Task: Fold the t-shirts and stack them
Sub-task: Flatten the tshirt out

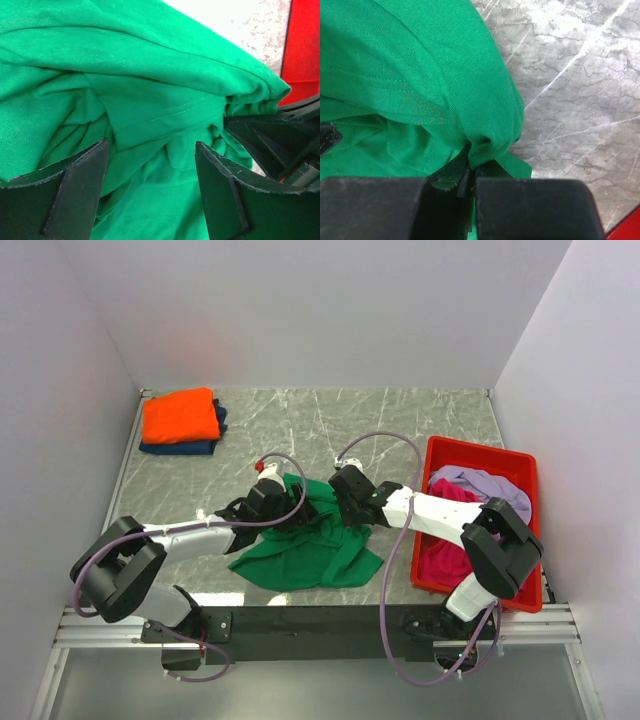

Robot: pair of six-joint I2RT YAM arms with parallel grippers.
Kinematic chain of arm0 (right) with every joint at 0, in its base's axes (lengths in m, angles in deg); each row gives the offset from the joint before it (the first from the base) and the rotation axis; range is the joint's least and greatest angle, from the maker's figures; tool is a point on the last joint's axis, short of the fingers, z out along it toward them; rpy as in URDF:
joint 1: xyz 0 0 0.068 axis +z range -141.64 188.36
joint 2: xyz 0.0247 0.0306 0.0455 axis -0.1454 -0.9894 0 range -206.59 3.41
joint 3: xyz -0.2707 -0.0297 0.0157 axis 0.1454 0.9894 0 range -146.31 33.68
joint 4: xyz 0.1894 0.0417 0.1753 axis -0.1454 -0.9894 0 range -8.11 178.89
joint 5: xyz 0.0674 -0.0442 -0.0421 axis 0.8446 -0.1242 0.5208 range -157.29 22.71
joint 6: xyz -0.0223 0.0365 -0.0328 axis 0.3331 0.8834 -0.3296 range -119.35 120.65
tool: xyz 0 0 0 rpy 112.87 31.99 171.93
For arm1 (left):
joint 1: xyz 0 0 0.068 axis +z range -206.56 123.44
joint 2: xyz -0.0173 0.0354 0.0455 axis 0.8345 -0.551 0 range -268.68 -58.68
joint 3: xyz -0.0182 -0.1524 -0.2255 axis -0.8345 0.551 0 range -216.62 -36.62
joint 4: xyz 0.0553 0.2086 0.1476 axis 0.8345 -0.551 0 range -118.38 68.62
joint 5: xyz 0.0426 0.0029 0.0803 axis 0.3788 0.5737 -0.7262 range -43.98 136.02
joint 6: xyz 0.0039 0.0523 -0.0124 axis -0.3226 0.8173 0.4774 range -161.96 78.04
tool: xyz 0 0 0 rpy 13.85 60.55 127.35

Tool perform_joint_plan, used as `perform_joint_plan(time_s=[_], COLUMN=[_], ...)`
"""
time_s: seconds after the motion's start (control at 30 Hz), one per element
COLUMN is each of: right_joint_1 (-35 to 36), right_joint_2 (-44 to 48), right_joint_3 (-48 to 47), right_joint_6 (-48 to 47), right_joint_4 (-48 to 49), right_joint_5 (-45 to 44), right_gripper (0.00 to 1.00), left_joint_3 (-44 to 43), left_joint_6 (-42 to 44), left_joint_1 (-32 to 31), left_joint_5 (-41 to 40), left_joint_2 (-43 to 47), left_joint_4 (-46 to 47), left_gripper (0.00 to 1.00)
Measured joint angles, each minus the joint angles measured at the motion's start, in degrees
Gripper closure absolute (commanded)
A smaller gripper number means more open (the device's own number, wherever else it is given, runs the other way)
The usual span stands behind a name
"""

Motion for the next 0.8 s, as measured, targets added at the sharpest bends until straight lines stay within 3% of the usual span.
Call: perform_joint_plan(time_s=[0.43, 0.67, 0.8], right_joint_1=[0.0, 0.0, 0.0], right_joint_2=[-0.07, -0.66, -1.18], right_joint_3=[0.04, 0.04, 0.04], right_joint_6=[0.0, 0.0, 0.02], right_joint_4=[0.0, 0.0, 0.02], right_joint_5=[0.15, 0.2, 0.24], right_gripper=[1.0, 1.0, 1.0], left_joint_3=[0.07, 0.02, -0.37], left_joint_6=[-0.42, -0.39, -0.37], left_joint_1=[-0.04, -0.15, -0.17], left_joint_5=[-1.16, -0.74, -0.74], left_joint_2=[-2.91, -4.39, -4.39], left_joint_4=[1.44, 2.32, 2.69], left_gripper=[0.27, 0.42, 0.47])
